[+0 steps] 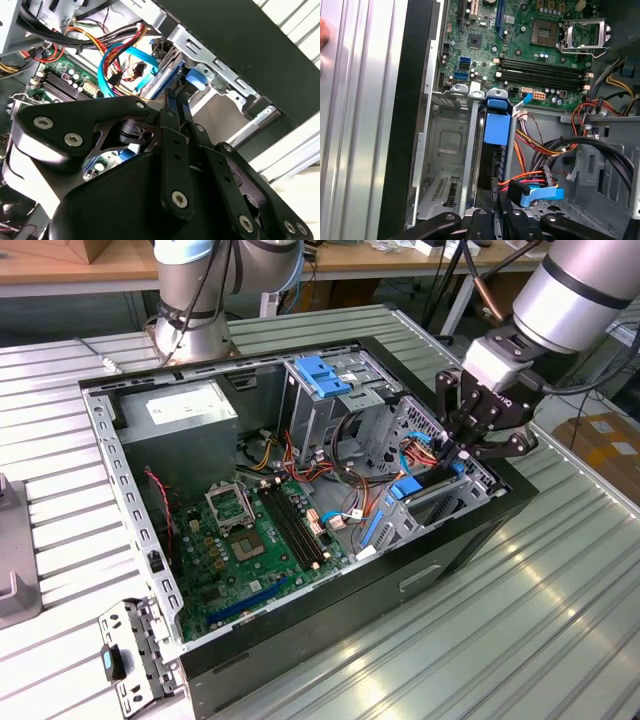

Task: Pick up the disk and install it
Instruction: 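Insert the first disk wire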

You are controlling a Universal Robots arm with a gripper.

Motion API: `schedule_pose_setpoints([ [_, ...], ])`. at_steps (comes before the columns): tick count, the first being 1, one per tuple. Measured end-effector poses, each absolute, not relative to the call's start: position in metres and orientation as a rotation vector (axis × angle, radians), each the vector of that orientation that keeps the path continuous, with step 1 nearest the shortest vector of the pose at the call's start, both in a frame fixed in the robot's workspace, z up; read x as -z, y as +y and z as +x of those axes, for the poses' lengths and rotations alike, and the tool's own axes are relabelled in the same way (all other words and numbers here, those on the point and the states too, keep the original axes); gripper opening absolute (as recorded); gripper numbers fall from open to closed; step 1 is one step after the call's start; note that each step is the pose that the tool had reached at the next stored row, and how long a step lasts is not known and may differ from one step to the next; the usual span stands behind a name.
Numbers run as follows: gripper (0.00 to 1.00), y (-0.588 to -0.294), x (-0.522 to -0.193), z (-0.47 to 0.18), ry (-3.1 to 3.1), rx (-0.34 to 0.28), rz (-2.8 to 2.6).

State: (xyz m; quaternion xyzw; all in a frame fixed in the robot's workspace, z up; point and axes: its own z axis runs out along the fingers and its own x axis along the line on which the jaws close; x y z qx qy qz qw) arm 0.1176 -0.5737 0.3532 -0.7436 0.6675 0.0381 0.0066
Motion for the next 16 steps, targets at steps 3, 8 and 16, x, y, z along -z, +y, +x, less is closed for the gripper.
schedule_pose_setpoints([
  [3, 0.16, -0.5703, -0.3525, 0.1176, 2.113, -0.163, -2.334],
  [8, 0.16, -0.5662, -0.3518, 0.1176, 2.171, -0.281, -2.357],
  [16, 0.16, -0.5640, -0.3477, 0.1180, 2.263, -0.429, -2.348],
])
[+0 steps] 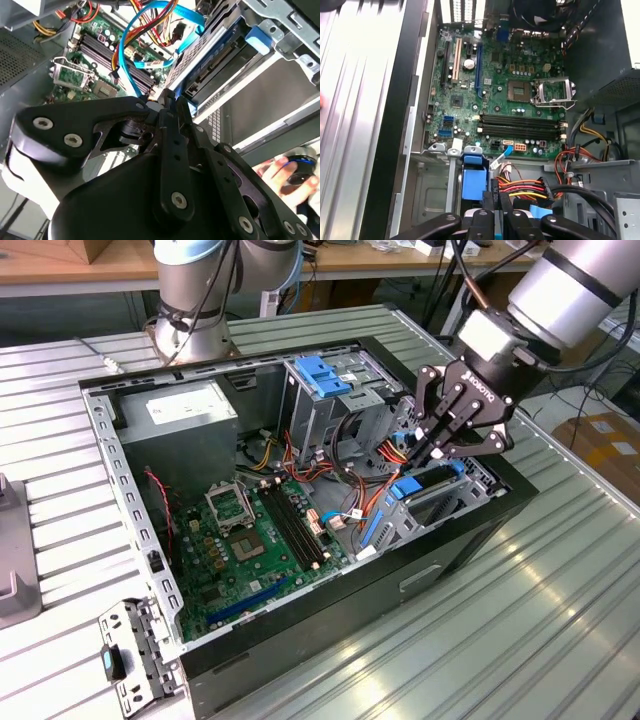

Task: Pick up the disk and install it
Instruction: 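Insert the first disk wire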

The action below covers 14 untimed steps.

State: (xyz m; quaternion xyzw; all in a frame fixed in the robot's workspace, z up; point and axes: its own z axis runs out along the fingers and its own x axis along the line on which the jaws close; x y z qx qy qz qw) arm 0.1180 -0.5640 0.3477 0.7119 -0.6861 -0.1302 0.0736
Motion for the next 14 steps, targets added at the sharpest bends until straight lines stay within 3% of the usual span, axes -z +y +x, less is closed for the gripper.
schedule_pose_setpoints([
  [14, 0.16, -0.562, -0.340, 0.151, -2.140, 0.408, 2.057],
])
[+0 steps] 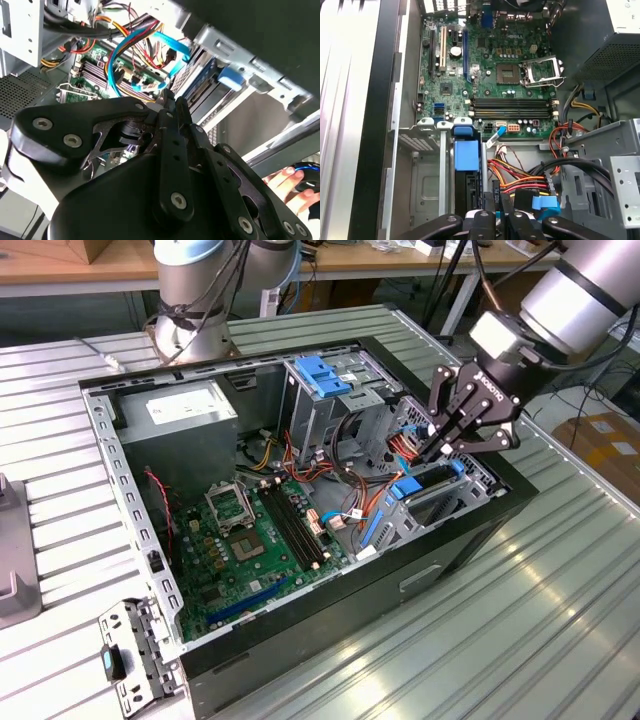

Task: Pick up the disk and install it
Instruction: 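Insert the first disk wire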

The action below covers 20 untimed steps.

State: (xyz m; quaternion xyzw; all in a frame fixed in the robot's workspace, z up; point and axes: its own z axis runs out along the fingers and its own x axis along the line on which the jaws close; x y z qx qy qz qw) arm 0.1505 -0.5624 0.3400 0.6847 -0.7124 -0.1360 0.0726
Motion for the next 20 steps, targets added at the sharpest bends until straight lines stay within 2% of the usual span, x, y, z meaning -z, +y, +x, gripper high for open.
schedule_pose_setpoints([
  [20, 0.16, -0.577, -0.339, 0.178, -2.127, 0.436, 2.031],
])
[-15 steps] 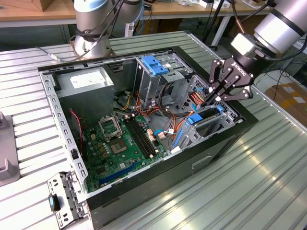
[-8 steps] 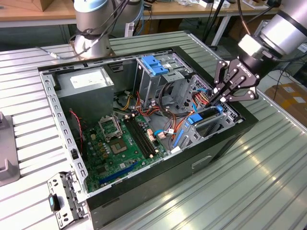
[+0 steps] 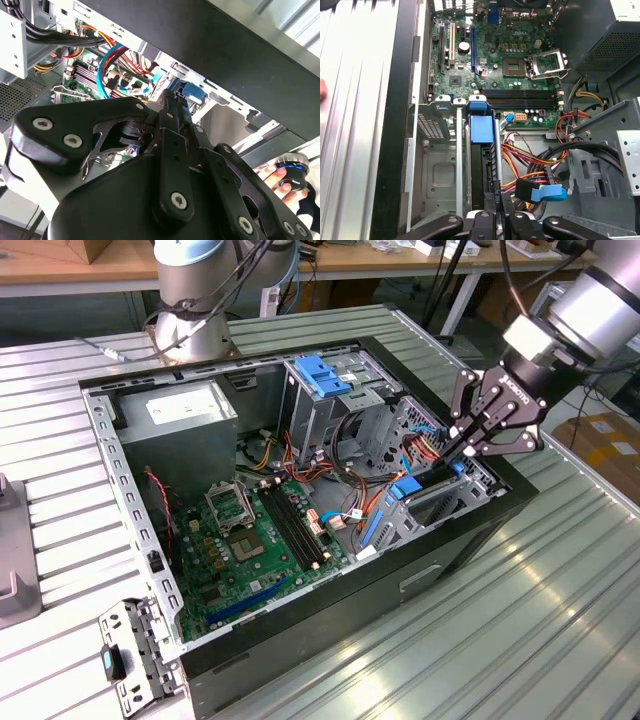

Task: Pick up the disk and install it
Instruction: 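Insert the first disk wire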

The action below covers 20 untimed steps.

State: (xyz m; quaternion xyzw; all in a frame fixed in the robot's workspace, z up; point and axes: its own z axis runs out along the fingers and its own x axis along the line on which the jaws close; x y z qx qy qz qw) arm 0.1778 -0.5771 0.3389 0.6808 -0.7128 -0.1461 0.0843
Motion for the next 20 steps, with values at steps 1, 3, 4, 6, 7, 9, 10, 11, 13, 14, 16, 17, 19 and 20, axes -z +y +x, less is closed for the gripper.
schedule_pose_setpoints([
  [1, 0.16, -0.5784, -0.3385, 0.1778, -2.131, 0.436, 2.027],
  [3, 0.16, -0.5797, -0.3372, 0.1777, -2.143, 0.437, 2.016],
  [4, 0.16, -0.5797, -0.3368, 0.1776, -2.146, 0.437, 2.013],
  [6, 0.16, -0.5797, -0.3359, 0.1771, -2.151, 0.438, 2.008],
  [7, 0.16, -0.5797, -0.3353, 0.1768, -2.153, 0.439, 2.007],
  [9, 0.16, -0.5800, -0.3352, 0.1768, -2.154, 0.438, 2.005],
  [10, 0.16, -0.5802, -0.3353, 0.1768, -2.154, 0.437, 2.005],
  [11, 0.16, -0.5803, -0.3352, 0.1768, -2.154, 0.437, 2.005],
  [13, 0.16, -0.5804, -0.3354, 0.1769, -2.154, 0.436, 2.004],
  [14, 0.16, -0.5805, -0.3361, 0.1769, -2.154, 0.435, 2.004],
  [16, 0.16, -0.5804, -0.3365, 0.1772, -2.154, 0.435, 2.004],
  [17, 0.16, -0.5810, -0.3367, 0.1774, -2.154, 0.434, 2.003],
  [19, 0.16, -0.5812, -0.3366, 0.1774, -2.154, 0.435, 2.004],
  [20, 0.16, -0.5812, -0.3366, 0.1774, -2.154, 0.435, 2.004],
])
